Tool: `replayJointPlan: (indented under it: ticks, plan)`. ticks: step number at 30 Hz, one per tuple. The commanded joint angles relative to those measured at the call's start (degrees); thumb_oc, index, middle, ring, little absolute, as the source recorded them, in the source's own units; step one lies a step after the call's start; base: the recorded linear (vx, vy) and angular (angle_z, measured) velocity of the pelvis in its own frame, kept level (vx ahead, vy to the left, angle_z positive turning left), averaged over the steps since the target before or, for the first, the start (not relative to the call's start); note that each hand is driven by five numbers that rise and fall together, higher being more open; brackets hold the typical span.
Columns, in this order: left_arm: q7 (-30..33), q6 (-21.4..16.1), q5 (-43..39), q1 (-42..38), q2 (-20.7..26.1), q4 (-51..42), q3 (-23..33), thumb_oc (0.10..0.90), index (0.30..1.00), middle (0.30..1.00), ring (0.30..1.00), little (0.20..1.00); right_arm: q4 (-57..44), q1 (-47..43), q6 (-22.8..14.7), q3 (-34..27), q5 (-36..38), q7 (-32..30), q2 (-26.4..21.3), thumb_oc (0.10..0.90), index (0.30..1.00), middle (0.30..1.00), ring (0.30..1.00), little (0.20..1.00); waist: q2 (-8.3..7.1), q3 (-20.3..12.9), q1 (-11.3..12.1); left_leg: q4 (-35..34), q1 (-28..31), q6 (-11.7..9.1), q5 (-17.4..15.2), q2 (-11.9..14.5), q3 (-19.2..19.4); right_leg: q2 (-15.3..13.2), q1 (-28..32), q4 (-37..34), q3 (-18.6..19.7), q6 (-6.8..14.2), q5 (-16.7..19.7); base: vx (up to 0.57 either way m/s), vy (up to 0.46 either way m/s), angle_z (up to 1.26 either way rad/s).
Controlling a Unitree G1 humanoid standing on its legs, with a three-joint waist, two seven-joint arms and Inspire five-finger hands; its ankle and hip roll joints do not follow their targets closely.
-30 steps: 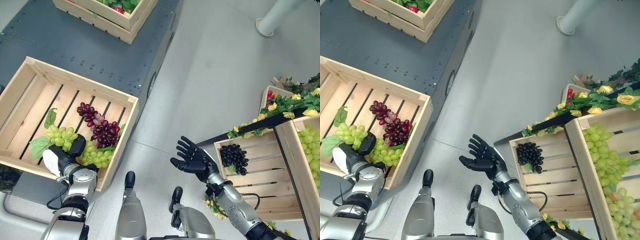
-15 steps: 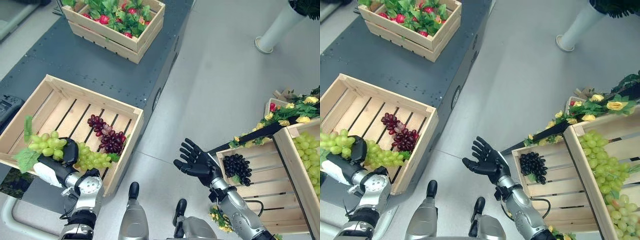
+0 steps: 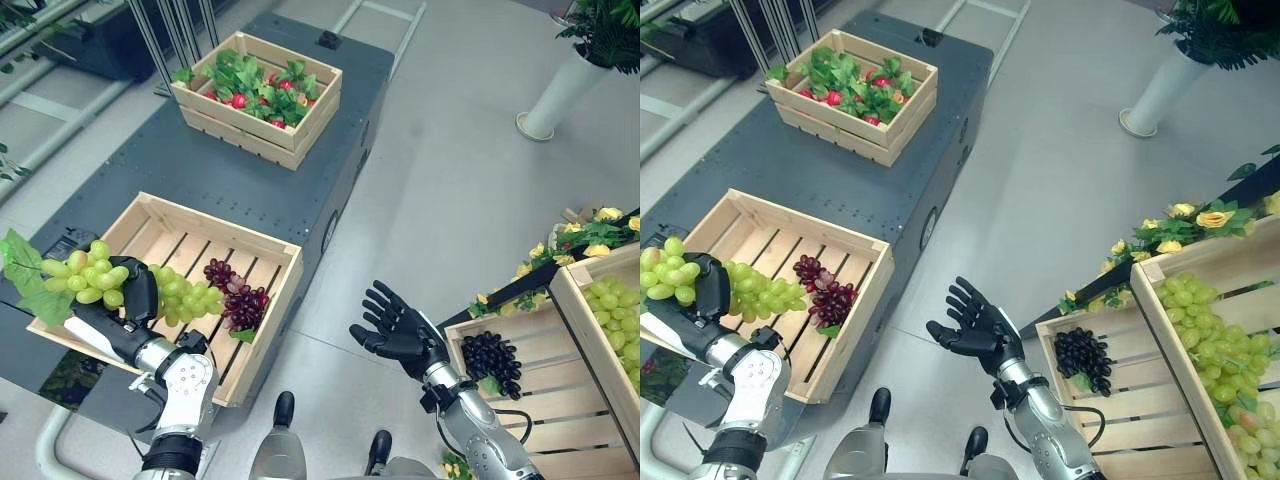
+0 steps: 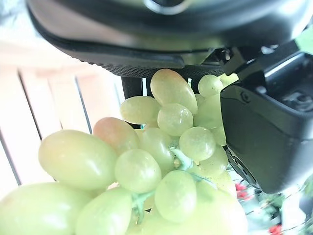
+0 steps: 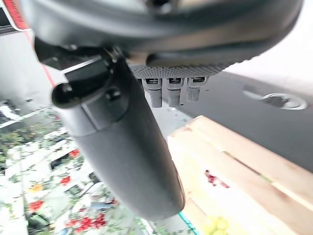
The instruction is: Pick up the fruits from the basket on one side to the basket on the other side
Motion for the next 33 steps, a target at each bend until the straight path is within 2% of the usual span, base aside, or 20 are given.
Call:
replayJointPlan:
  ticks: [1,5,15,21,33]
  plan:
    - [-8.21,-9.13,-3.76,-3.1,1.69,-2.96,0.51,0.4,0.3,0.3,0.3,0.3,-7.93,-1.11,-4.14,-2.23,-3.26,2.27,2.08,0.8,0.9,0.9,0.9,0.9,1.13,-7.27,0.43,0.18,0.51,1.84,-4.11,-6.21,-2.08,3.5,-3.16,3.07,-1.59,-4.33,0.39,-0.01,-0.051,0.03]
    - [-15.41,-6.64,-10.25,-2.81,0.35,-7.37,-1.5,0.4,0.3,0.3,0.3,0.3,-10.39,-3.41,-3.12,-2.28,-6.74,3.03,1.46,0.8,0.9,0.9,0.9,0.9,1.68,-8.15,0.93,-0.02,1.17,2.07,-4.37,-6.49,-2.82,3.5,-2.59,2.91,-1.52,-4.42,0.27,-0.01,-0.045,0.02]
    - [-22.66,0.99,-15.39,-1.87,-0.61,-16.46,-6.6,0.4,0.3,0.3,0.3,0.3,-16.96,-11.28,-1.66,-4.5,-11.37,9.34,-3.52,0.8,0.9,0.9,0.9,0.9,1.57,-9.82,1.53,-0.91,2.97,1.75,-5.08,-6.62,-3.71,4.11,-1.05,0.43,-0.63,-4.39,1.39,-0.01,-0.06,0.0]
    - [-26.22,3.75,-17.67,-2.19,-0.98,-20.17,-10.82,0.4,0.3,0.3,0.3,0.3,-18.84,-15.9,-0.89,-4.71,-11.55,11.2,-6.18,0.8,0.9,0.9,0.9,0.9,1.68,-10.25,1.66,-0.91,3.47,1.75,-5.32,-6.44,-3.35,4.09,-0.87,0.1,-0.36,-4.22,1.83,-0.01,-0.044,0.01]
    - [-32.35,7.52,-23.5,-2.99,-2.49,-24.29,-15.68,0.4,0.3,0.3,0.3,0.3,-19.1,-17.99,0.04,-2.38,-12.37,11.93,-4.72,0.8,0.9,0.9,0.9,0.9,2.26,-10.93,1.55,-0.91,4.61,1.86,-5.87,-6.21,-3.02,3.76,-0.28,0.1,-0.21,-3.92,1.98,0.0,-0.003,0.0]
